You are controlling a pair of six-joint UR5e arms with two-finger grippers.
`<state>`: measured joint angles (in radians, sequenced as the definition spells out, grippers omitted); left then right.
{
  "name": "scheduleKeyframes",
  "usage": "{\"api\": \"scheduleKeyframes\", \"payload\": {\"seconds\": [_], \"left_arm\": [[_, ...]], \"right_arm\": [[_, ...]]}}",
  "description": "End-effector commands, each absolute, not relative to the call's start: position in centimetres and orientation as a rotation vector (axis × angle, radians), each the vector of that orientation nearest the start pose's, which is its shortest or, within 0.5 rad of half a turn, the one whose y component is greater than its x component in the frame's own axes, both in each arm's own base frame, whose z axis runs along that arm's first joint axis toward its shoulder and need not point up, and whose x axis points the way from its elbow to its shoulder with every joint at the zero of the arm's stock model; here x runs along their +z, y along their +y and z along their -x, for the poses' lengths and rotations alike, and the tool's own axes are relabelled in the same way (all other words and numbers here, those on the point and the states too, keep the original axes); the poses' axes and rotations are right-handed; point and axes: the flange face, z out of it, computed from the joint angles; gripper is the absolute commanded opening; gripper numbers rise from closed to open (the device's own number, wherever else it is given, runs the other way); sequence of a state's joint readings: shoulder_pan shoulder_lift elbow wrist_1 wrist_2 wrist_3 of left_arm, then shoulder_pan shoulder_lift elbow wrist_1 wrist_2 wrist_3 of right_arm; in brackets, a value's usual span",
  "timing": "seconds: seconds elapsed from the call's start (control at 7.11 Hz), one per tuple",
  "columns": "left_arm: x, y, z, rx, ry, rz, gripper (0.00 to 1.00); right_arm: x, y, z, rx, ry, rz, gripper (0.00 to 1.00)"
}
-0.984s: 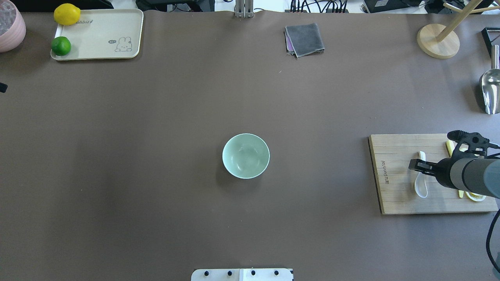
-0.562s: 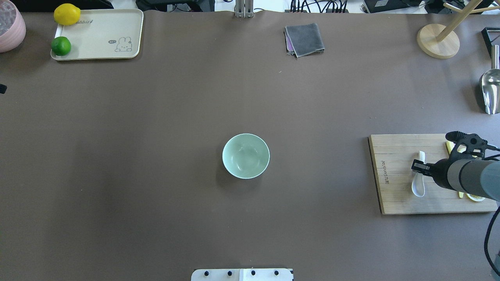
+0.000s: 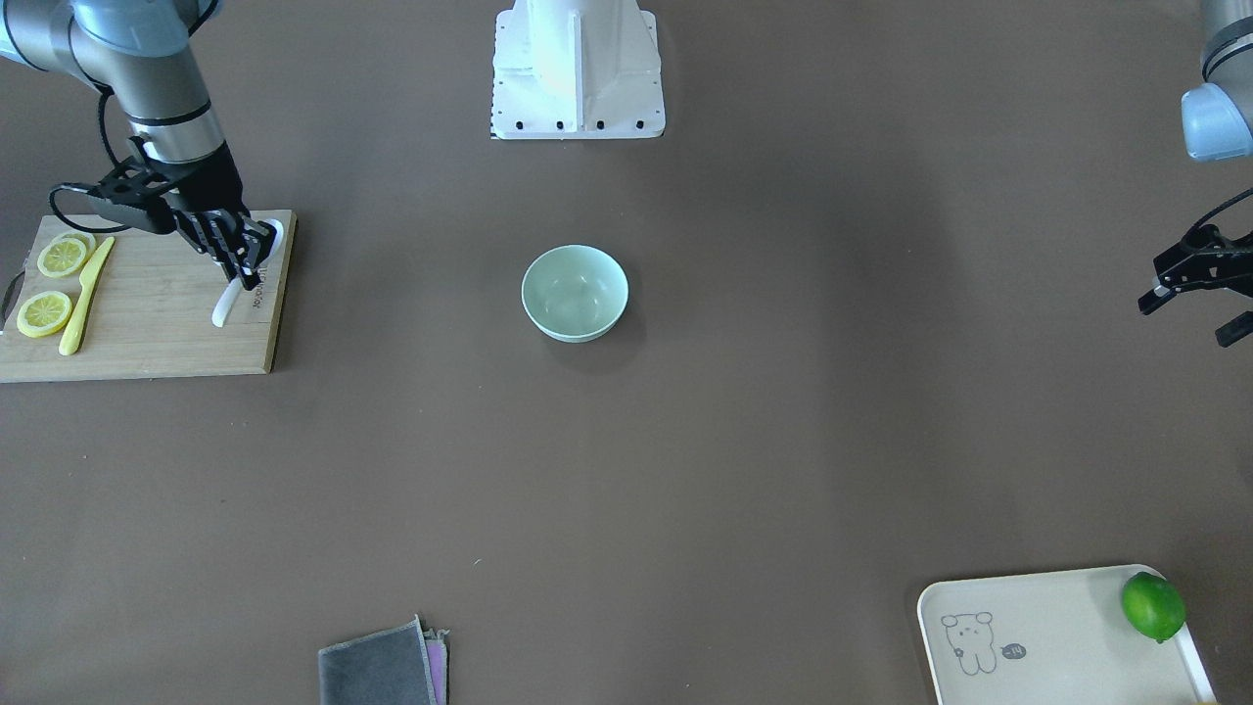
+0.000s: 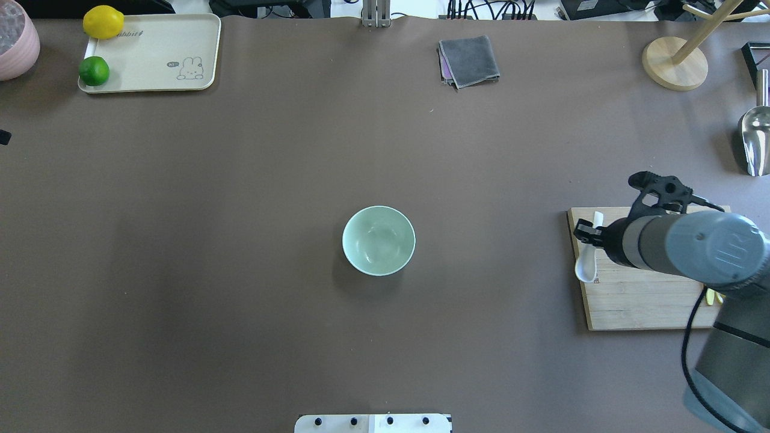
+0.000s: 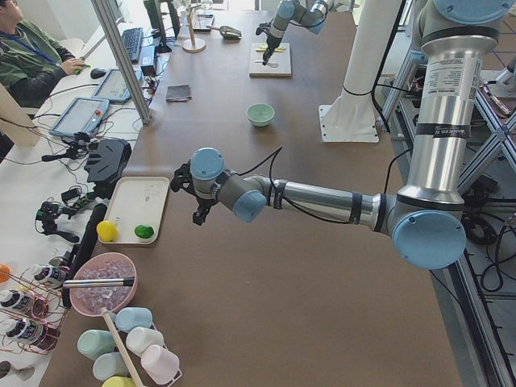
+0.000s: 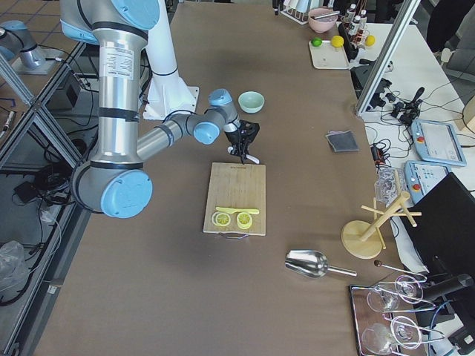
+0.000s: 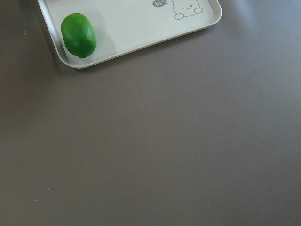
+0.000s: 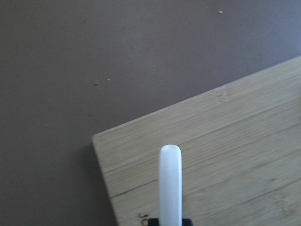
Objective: Place spoon in bowl
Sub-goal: 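Lift the white spoon with the right gripper and carry it toward the bowl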
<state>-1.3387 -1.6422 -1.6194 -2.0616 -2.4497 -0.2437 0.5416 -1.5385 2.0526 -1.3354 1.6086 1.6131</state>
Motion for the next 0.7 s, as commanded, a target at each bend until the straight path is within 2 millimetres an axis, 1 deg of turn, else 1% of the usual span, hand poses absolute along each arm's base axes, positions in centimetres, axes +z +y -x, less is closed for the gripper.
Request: {"api": "scheduleKeyframes", "payload": {"seconds": [0.0,0.14,0.28,0.42,0.56], "left_arm": [[53.4,-53.7,-6.9,0.254,0.962,-0.351,0.98],[53.4,-53.7,-6.9,0.253,0.962,-0.350,0.98],[53.5,-53.7,-7.0,0.252,0.961,-0.348,0.98],[53.4,-53.7,-6.9,0.250,0.963,-0.348,0.98],[53.4,-53.7,-7.0,0.251,0.963,-0.348,0.98]], "right_arm": [[26.4,-38.6,43.4,0.657,-0.701,-0.077,0.00],[22.7,-39.2,47.1,0.696,-0.707,-0.050,0.00],[19.2,-40.5,51.0,0.739,-0.711,-0.035,0.00],[16.8,-41.1,55.1,0.779,-0.698,-0.045,0.00],[16.4,-40.6,57.4,0.809,-0.683,-0.055,0.00]]}}
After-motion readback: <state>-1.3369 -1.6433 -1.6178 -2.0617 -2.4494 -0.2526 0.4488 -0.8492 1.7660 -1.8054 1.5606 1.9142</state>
